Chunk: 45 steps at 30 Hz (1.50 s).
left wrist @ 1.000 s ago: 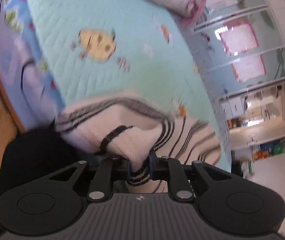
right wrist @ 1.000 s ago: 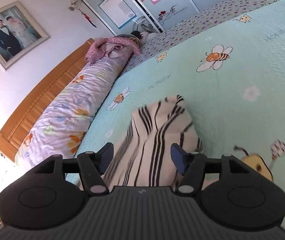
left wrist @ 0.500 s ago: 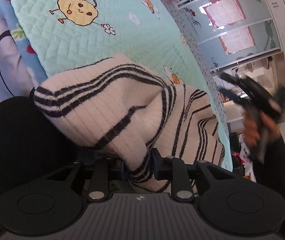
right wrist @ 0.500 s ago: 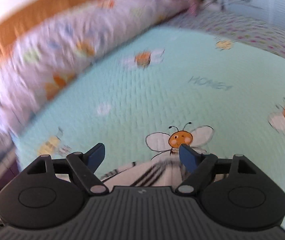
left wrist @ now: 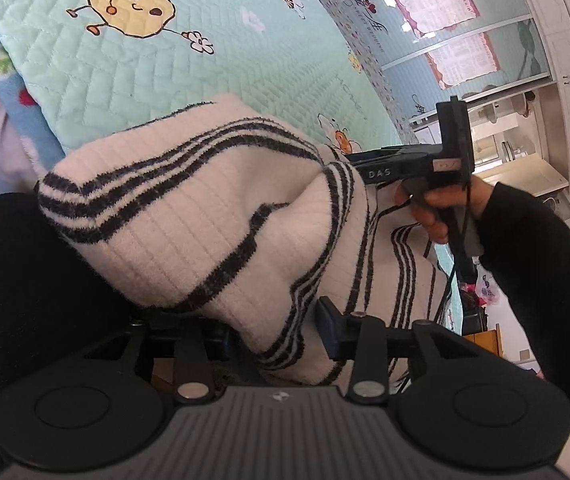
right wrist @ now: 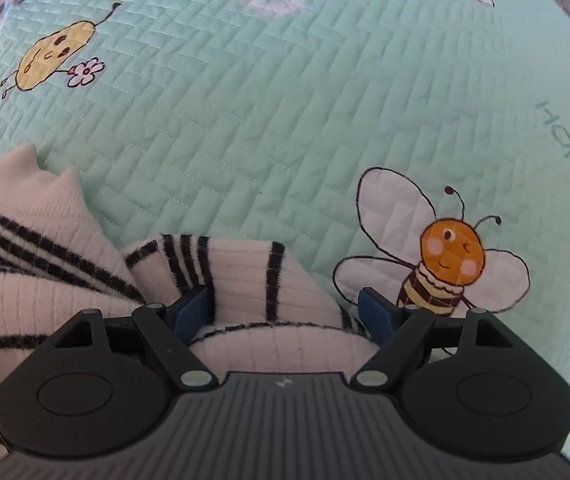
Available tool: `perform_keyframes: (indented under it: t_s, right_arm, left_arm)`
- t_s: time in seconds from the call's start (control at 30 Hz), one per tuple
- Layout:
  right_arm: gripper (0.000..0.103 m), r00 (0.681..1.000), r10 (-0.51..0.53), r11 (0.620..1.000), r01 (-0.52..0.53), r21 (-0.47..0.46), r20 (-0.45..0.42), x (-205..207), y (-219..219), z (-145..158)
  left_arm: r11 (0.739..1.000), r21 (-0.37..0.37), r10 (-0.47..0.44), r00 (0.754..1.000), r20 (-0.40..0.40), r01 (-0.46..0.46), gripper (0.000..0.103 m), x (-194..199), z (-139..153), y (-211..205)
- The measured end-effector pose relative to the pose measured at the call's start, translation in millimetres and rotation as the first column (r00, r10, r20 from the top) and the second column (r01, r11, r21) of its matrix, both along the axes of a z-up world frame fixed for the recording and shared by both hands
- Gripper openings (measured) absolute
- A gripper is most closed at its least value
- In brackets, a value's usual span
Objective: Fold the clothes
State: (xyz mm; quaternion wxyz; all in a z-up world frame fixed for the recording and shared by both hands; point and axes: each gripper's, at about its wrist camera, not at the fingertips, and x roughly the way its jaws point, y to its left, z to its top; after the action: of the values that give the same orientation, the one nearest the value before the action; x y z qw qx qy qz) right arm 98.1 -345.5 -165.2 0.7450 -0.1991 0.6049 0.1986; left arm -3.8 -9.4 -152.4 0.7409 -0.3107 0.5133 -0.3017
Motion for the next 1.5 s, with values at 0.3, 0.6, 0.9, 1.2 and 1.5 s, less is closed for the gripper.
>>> perform_keyframes:
  t_s: [0.3, 0.6, 0.9, 1.2, 1.5]
  right_arm:
    - [0.015, 0.993, -0.005, 0.997, -0.005, 0.083, 0.120, -25, 28, 11]
    - [0.011, 0.838, -0.373, 0.903, 0.231, 0.362, 0.397, -61, -7, 88]
    - [0.011, 0.446, -0.622, 0.777, 0.252, 0.577, 0.643, -129, -41, 220]
    - [0.010, 0.127, -0.709, 0.702, 0.232, 0.674, 0.694, -234, -78, 304]
    - [0.011, -0.030, -0.754, 0.608, 0.345, 0.715, 0.656, -372, -112, 274]
  left_arm:
    - [1.000, 0.026, 0.003, 1.000, 0.010, -0.004, 0.042, 0, 2, -6]
    - [0.997, 0.079, -0.015, 0.995, 0.102, 0.007, 0.042, 5, 22, -28]
    - [0.989, 0.143, -0.072, 0.952, 0.297, 0.030, 0.019, 36, 76, -91]
    - [0.993, 0.082, -0.119, 0.867, 0.484, 0.090, 0.015, 45, 167, -150]
    - [0.948, 0.158, -0.319, 0.843, 0.433, 0.277, 0.016, -7, 118, -172]
